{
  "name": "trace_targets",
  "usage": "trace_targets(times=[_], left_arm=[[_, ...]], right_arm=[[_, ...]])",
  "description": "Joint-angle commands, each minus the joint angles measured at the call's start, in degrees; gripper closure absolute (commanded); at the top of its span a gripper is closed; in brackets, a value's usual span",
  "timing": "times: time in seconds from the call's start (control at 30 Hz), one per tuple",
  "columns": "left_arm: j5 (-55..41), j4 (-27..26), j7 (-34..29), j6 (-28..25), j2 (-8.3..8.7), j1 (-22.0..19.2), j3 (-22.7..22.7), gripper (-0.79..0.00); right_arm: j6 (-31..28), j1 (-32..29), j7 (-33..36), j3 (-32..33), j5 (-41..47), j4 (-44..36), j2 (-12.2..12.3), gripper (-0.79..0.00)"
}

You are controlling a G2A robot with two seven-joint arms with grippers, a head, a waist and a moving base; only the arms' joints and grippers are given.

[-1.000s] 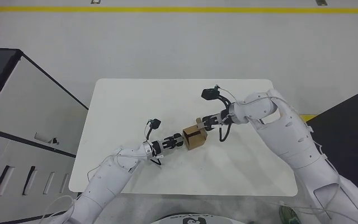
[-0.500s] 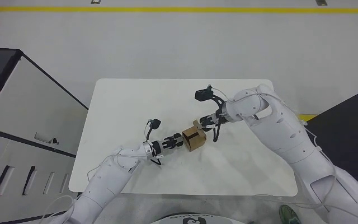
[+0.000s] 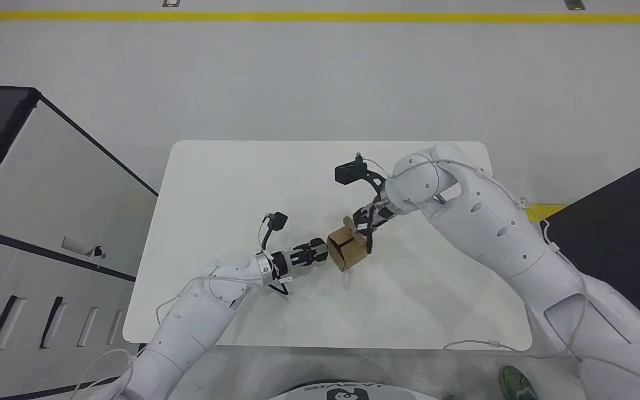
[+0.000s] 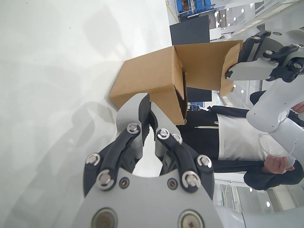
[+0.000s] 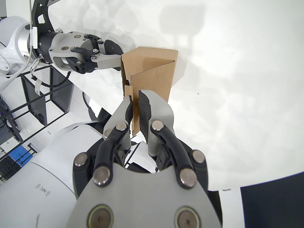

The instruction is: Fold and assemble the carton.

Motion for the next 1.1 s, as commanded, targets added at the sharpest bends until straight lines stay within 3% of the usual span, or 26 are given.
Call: trace_targets(times=[0.0,0.53,1.07], left_arm=[[0.00,0.00,0.00,0.00,0.00,0.00,0.00,0.000],[0.00,0.00,0.00,0.00,0.00,0.00,0.00,0.000],[0.67,-1.14,0.62,1.79,-0.08,0.15,0.28,0.000]], right_arm=[[0.20,0.80,0.39,-0.86,-0.28,0.39,-0.39,-0.031],[0.55,4.50,1.40,-5.33,-0.15,4.45,-3.15,-0.086],[-0.29,5.09,1.93,-6.63,-0.09,7.05,-4.34,-0.068]])
